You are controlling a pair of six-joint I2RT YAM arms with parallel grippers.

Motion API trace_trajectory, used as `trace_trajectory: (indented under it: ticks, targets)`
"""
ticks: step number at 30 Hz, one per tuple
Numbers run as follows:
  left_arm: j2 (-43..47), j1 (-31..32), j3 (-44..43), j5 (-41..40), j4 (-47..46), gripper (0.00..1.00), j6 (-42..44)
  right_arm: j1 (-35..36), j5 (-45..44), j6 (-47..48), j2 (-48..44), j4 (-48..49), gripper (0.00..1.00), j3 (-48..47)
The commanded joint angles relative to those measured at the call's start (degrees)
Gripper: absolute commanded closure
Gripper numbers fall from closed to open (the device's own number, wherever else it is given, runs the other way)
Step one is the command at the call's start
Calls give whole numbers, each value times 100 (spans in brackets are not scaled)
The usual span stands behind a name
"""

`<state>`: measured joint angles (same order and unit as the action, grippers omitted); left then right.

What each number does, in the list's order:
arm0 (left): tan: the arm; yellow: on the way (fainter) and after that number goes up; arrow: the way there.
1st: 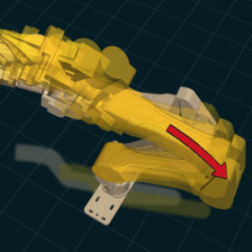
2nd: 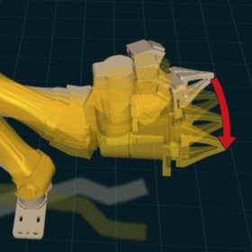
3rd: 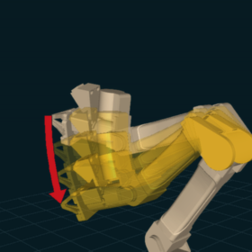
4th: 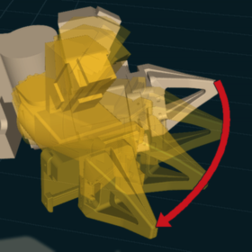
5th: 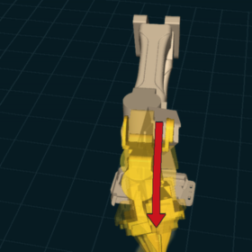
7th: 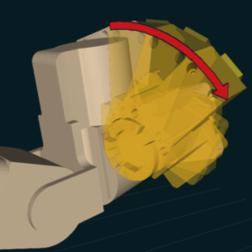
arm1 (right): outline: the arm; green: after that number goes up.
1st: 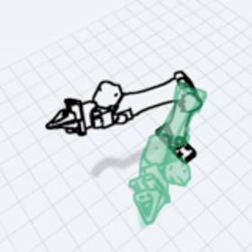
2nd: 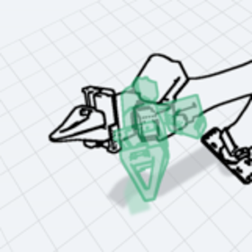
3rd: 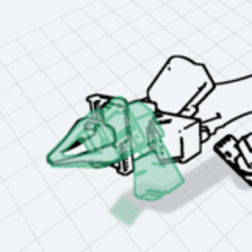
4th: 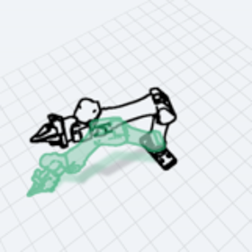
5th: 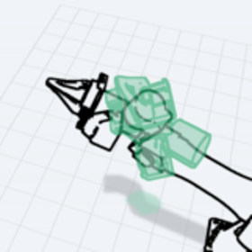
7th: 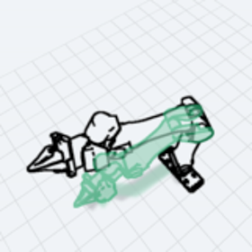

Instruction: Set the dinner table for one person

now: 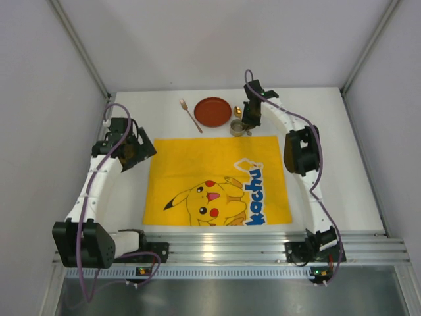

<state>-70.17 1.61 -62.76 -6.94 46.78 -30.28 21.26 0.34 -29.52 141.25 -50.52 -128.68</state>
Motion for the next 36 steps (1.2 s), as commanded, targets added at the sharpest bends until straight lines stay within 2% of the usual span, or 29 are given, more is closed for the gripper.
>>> trace_trajectory:
  ticks: [1, 6, 10, 13, 20, 23, 28, 36]
  targets:
    - [-49, -20, -140, 201, -20, 6, 40, 54, -69, 43, 17, 95, 100, -236]
    - [3, -20, -262, 298, -20, 5, 66, -16, 159, 25, -316, 148, 100, -421]
    - [12, -20, -368, 368, -20, 5, 75, -148, 142, 42, -1167, 174, 100, -237]
    - [-32, -11, -412, 439, -20, 6, 49, -192, -16, 165, -1905, 341, 100, 535]
    - [38, 6, -395, 588, -20, 5, 5, -306, -324, 210, -3575, 1122, 100, 3915]
    - [100, 15, -342, 606, -29, 5, 22, -315, -350, 140, -3885, 1543, 100, 4918]
    - [170, 41, -289, 668, -29, 5, 57, -324, -368, -19, -3904, 2011, 100, 5617]
    - [311, 94, -351, 764, 164, 5, 128, -333, -587, -107, -3964, 2292, 100, 5643]
